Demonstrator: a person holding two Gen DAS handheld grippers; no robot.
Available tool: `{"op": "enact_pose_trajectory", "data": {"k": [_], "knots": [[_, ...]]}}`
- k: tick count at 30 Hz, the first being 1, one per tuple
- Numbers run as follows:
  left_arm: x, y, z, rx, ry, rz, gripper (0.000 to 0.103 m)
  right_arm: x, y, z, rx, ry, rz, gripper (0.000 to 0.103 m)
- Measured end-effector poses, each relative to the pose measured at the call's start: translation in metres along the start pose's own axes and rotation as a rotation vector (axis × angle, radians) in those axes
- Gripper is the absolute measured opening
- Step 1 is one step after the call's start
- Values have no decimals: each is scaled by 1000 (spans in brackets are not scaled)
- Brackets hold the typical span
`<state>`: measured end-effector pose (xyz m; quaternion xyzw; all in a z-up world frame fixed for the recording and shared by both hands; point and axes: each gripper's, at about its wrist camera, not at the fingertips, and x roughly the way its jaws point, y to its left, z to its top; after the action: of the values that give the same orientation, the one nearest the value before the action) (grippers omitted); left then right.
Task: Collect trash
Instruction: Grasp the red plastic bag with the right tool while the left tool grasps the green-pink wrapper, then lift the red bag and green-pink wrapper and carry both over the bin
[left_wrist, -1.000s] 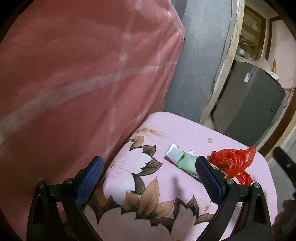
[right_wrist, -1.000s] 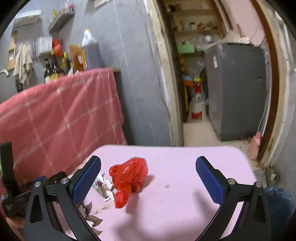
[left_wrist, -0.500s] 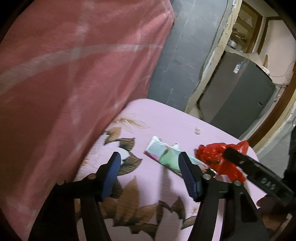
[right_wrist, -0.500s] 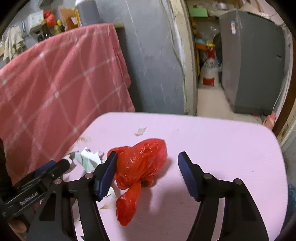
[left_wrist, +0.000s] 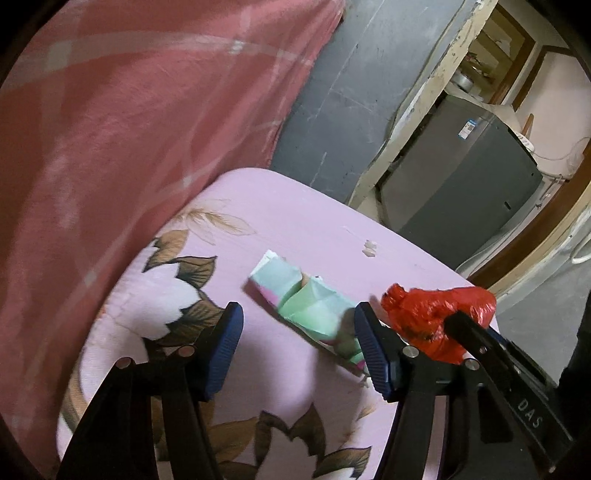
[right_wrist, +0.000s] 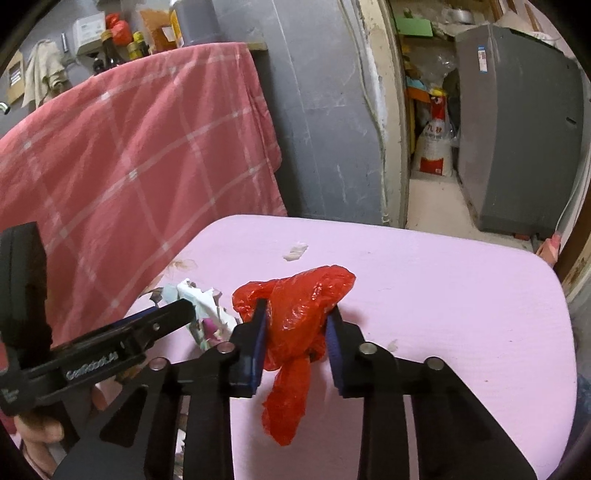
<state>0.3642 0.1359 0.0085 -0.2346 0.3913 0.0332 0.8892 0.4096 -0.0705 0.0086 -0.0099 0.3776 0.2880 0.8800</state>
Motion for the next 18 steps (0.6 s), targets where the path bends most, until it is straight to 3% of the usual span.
{"op": "enact_pose_trajectory", "data": {"k": [11, 18], "knots": [[18, -21, 10, -18, 66, -15, 56, -29, -35, -12, 37, -32, -57, 18], [29, -39, 6, 36, 79, 27, 31, -42, -50, -20, 59, -48, -67, 18]]}}
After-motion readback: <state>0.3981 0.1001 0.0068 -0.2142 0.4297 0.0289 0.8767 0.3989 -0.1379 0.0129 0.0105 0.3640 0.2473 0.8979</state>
